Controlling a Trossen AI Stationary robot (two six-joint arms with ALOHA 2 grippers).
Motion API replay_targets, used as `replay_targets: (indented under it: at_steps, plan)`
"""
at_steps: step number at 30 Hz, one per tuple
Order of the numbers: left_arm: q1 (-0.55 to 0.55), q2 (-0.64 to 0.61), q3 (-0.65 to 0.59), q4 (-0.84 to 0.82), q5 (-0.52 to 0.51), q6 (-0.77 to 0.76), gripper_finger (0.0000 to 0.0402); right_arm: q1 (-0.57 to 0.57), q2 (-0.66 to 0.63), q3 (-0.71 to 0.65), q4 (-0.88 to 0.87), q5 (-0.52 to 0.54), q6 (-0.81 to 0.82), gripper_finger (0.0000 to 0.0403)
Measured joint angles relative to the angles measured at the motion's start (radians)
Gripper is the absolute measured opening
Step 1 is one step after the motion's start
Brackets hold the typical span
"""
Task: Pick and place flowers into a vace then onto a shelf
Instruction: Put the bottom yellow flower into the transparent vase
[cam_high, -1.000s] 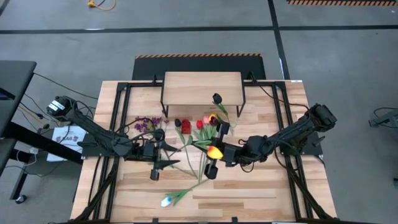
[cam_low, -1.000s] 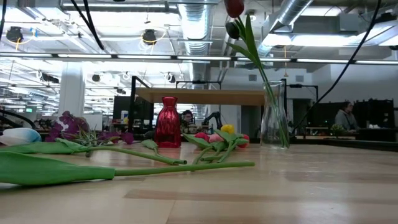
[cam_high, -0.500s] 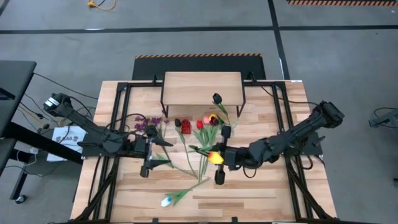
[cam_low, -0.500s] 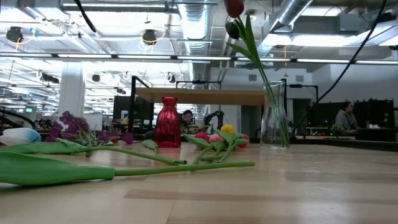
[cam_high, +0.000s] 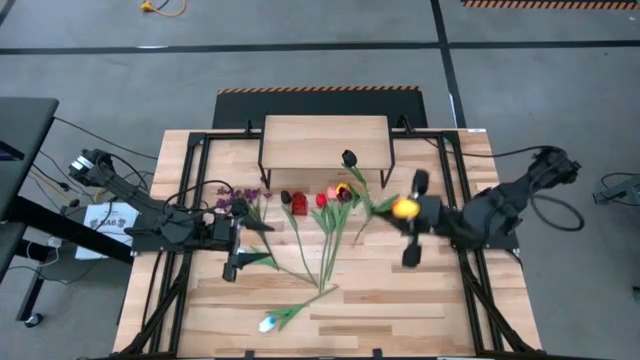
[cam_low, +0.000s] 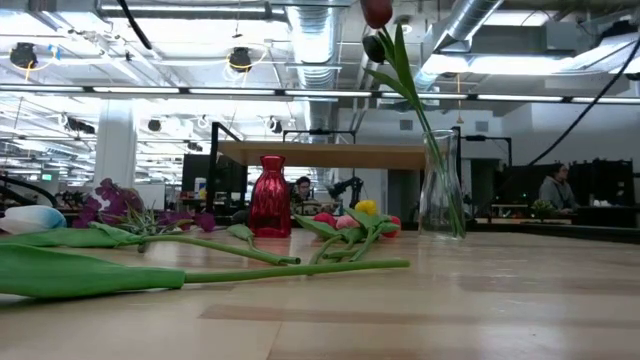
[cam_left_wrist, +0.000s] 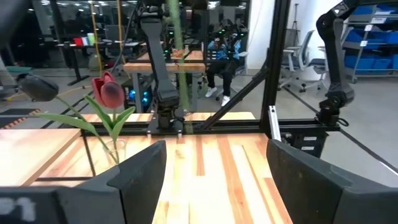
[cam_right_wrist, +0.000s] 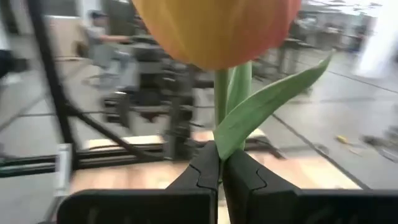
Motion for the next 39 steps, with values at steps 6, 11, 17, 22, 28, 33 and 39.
replay_targets:
  at_steps: [6, 11, 17, 22, 28, 33, 39]
  plan:
    - [0.000, 0.000, 0.000, -0.001, -0.010, -0.002, 0.0267, -0.102, -0.117, -0.087, -0.061, 0.017, 0.026, 0.0000]
    - [0.000, 0.000, 0.000, -0.001, -0.010, -0.011, 0.0267, -0.195, -0.217, -0.162, -0.093, 0.013, 0.052, 0.0000]
    - [0.000, 0.000, 0.000, -0.001, -0.011, -0.015, 0.0267, -0.280, -0.282, -0.238, -0.088, 0.004, 0.060, 0.0000]
    - [0.000, 0.000, 0.000, -0.001, -0.012, -0.015, 0.0267, -0.344, -0.286, -0.279, -0.081, -0.047, 0.068, 0.0000]
    - [0.000, 0.000, -0.001, -0.001, -0.012, -0.021, 0.0267, -0.412, -0.262, -0.321, -0.076, -0.092, 0.084, 0.0000]
    - [0.000, 0.000, -0.001, -0.002, -0.011, -0.022, 0.0267, -0.444, -0.226, -0.322, -0.072, -0.137, 0.088, 0.0000]
    - [0.000, 0.001, -0.001, -0.001, -0.011, -0.031, 0.0267, -0.445, -0.201, -0.322, -0.086, -0.141, 0.088, 0.0026]
